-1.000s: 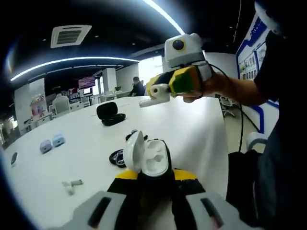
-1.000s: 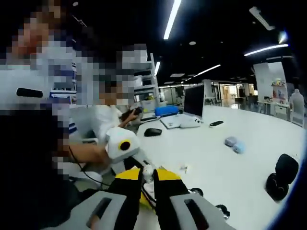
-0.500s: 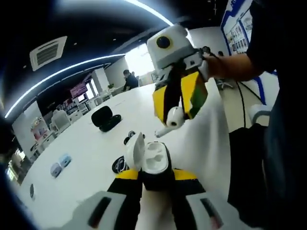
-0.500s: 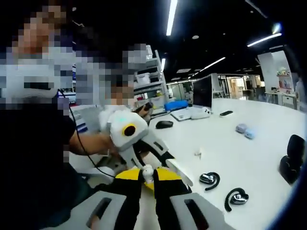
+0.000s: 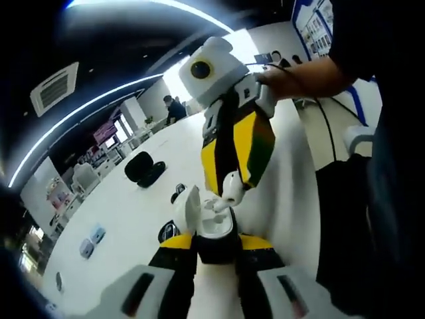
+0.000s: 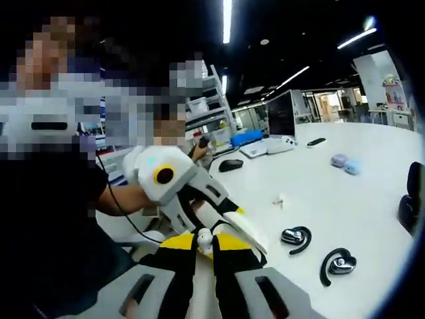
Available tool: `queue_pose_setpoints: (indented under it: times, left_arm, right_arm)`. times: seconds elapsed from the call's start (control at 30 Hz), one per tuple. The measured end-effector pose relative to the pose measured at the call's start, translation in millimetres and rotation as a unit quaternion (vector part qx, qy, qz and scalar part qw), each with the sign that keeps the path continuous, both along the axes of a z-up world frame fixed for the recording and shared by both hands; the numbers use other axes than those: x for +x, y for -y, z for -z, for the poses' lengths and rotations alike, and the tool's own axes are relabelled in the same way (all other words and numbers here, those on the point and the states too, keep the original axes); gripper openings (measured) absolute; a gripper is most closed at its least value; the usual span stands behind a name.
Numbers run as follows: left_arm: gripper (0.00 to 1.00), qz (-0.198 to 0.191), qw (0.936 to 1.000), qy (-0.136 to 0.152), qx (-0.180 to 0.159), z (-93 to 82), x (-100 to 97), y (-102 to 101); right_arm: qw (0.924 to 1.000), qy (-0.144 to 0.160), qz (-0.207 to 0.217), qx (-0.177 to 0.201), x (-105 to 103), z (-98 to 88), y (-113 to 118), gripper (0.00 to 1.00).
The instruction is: Pick up the earbuds from the table and place the earbuds into the earbud case
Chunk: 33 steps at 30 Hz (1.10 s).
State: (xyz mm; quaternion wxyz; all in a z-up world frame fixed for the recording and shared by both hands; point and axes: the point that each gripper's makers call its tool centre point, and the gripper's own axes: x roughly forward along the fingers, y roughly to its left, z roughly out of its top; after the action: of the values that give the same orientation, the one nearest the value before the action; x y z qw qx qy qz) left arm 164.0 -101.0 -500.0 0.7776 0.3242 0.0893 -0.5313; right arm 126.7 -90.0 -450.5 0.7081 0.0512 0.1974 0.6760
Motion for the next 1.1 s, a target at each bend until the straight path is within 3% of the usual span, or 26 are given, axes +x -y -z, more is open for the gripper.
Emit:
queue_pose_setpoints:
  times: [0.43, 0.9, 1.03, 1.1]
  left_arm:
    - [0.24, 0.006, 0.9998, 0.012, 0.011, 0.2, -0.1, 1]
    - [0.24, -0.001, 1.0, -0.001, -0.005, 0.9, 1.5, -1]
    - [0.24, -0.01, 0.9997, -0.014, -0.018, 1.3, 2.3, -2]
    - [0.24, -0.017, 0.9991, -0.025, -0.029, 1.5, 2.8, -2]
  right_arm:
    - [0.9983, -0.058, -0.004, 0.004, 1, 2.4, -2, 0.1]
    - [0.9988, -0.044, 0.022, 0.0, 10, -1.3, -6, 0.09]
    - [0.9974, -0.052, 0.05, 0.001, 16, -1.0, -6, 0.08]
    - [0.9913, -0.088, 0.089, 0.041, 24, -12.2, -4, 0.01]
